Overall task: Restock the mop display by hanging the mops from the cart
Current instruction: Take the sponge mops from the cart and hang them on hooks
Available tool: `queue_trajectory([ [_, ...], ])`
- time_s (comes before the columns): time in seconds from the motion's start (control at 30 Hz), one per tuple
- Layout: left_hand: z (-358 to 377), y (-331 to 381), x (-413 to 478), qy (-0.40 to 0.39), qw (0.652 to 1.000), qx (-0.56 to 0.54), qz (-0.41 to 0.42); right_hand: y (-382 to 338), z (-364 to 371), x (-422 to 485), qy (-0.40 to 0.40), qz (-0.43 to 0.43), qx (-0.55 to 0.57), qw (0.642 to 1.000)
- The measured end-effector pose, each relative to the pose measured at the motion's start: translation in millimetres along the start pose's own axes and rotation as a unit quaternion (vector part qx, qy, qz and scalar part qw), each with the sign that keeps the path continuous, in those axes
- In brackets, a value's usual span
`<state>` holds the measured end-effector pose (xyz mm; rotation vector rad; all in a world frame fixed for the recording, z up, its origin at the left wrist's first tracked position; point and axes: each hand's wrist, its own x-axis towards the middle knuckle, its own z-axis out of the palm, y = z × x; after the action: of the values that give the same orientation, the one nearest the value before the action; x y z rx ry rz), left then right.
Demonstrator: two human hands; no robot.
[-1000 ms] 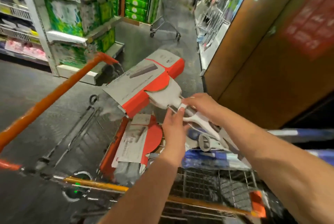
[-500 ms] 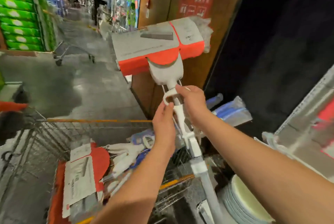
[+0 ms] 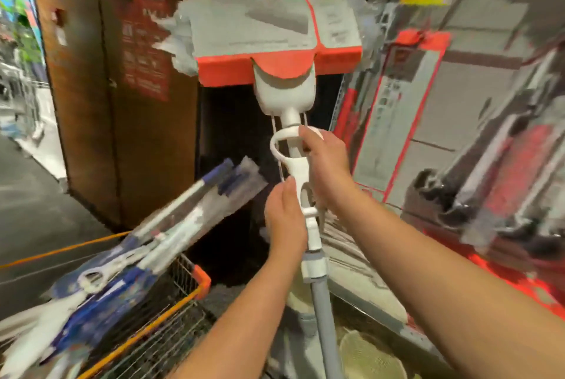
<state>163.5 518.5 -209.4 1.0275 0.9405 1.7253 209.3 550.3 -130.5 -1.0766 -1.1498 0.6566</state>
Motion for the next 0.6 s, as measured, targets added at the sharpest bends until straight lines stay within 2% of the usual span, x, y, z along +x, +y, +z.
queue_trajectory([
  [0.13,59.4,6.7,-35.7,-0.042,0.999,0.012,0.030,-8.9,-89.5,-13.6,-0.033,-0.040,-0.018,0.999],
  [0.23,102.8,6.6,-63.1,-0.057,0.998,0.008,0.041,-5.9,-153.3,-29.8,-0.017,-0.058,-0.078,0.995],
  [0.4,165.5,4.3,-107.0,-0.092,0.994,0.008,0.052,18.4,-228.1,-60.2,0.092,-0.042,-0.114,0.988],
  [0.6,208.4,5.7,-133.9,-0.128,0.988,-0.016,0.079,4.5,-269.9,-66.8,0.174,-0.106,-0.124,0.971],
])
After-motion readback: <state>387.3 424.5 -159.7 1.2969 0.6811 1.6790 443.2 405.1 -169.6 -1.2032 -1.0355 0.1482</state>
